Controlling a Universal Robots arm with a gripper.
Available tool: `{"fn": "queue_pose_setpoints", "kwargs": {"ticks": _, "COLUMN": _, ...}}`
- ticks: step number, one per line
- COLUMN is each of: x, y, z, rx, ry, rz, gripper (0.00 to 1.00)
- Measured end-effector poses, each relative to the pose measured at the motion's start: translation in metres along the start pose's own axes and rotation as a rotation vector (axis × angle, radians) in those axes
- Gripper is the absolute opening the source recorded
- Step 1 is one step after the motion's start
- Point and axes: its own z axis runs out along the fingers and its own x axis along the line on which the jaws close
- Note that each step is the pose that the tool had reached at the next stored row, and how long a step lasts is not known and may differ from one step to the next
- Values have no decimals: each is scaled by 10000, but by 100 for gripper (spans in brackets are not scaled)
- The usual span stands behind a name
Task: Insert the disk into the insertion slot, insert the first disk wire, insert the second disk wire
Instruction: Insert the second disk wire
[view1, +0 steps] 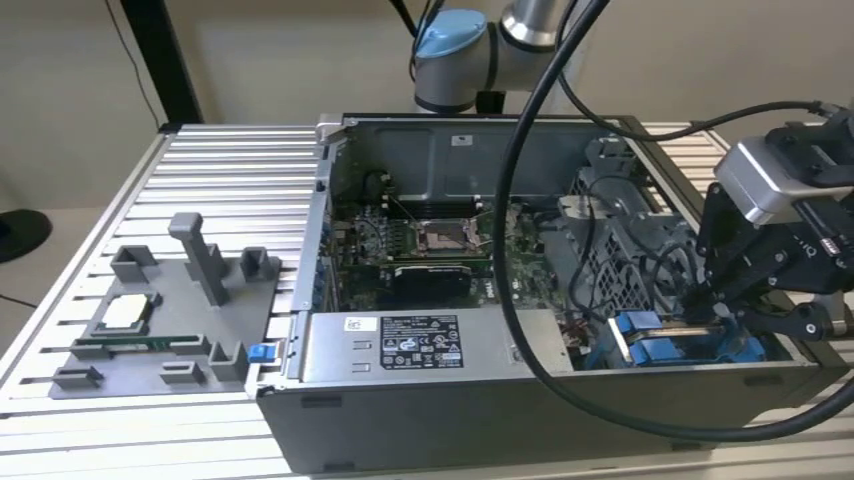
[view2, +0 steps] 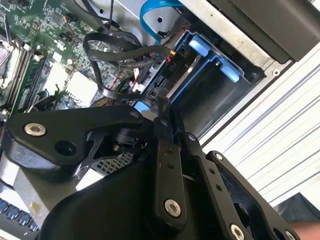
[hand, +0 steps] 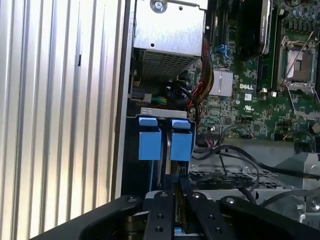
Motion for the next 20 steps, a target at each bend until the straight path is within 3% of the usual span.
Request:
{"fn": "queue_pose_setpoints", "kwargs": {"ticks": 4, "x": -6, "y": -3, "z": 3, "rx": 16, "ry": 15, "rz": -3, "gripper": 0}}
{"fn": "queue_pose_setpoints", "kwargs": {"ticks": 9, "x": -50, "y": -7, "z": 26, "rx": 228, "ry": 69, "rz": -40, "gripper": 0}}
{"fn": "queue_pose_setpoints", "kwargs": {"ticks": 20, "x": -83, "y": -22, "z": 59, "rx": 251, "ry": 95, "rz": -42, "gripper": 0}}
